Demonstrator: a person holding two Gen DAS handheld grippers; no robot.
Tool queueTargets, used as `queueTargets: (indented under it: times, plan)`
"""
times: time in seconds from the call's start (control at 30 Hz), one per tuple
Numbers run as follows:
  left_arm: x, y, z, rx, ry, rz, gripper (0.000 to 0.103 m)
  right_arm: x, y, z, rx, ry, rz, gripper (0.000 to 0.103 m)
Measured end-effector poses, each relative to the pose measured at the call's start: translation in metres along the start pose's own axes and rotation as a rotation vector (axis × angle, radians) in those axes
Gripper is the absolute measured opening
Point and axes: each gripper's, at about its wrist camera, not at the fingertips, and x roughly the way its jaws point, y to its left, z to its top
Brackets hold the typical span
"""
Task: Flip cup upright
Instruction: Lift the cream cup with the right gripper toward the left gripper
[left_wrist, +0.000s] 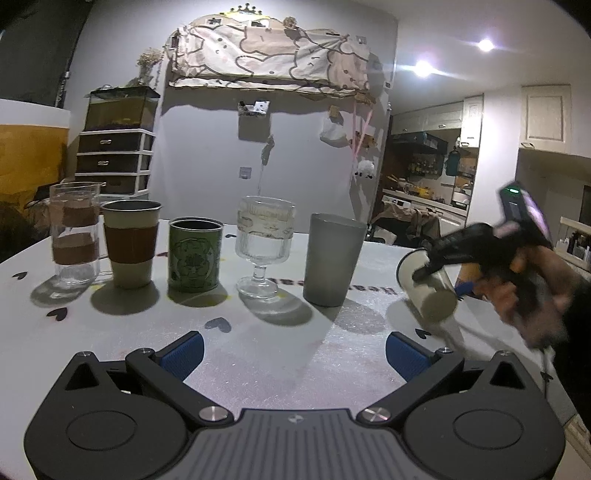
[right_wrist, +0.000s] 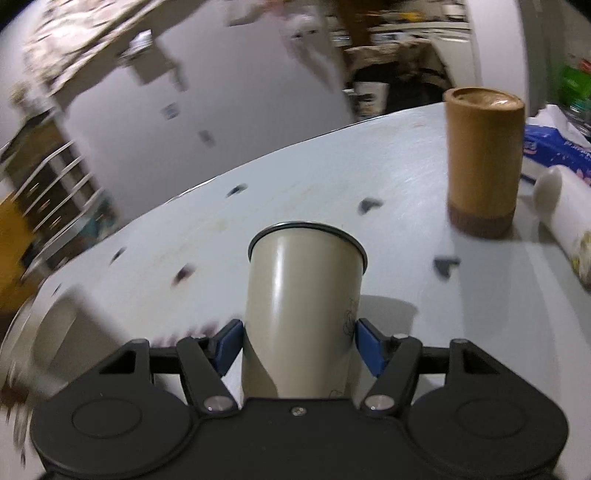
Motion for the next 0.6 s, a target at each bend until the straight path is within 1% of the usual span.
queueTargets:
  times: [0.1, 0.23, 0.33, 0.4, 0.47, 0.6]
  plan:
    - [-0.006, 0.003, -0.001, -0.017, -0.004, 0.01, 0.103, -0.029, 0.01, -0.031, -0.062, 0.023, 0.093, 0.067]
    - [-0.014, 0.005, -0.002, -0.027, -0.013, 0.008, 0.103, -0.07, 0.029, -0.07, -0.18, 0.041, 0.201, 0.067]
    - [-0.017, 0.008, -0.002, -0.05, -0.012, 0.002, 0.103, -0.096, 0.044, -0.096, -0.251, 0.076, 0.296, 0.067]
    - [-0.017, 0.011, -0.001, -0.077, -0.011, -0.008, 0.103, -0.111, 0.052, -0.112, -0.299, 0.078, 0.33, 0.067]
    - [-0.017, 0.013, -0.001, -0.105, -0.011, -0.017, 0.103, -0.124, 0.059, -0.127, -0.334, 0.062, 0.349, 0.067]
    - [-0.014, 0.02, -0.001, -0.179, 0.007, -0.051, 0.102, -0.136, 0.067, -0.151, -0.372, 0.031, 0.375, 0.067]
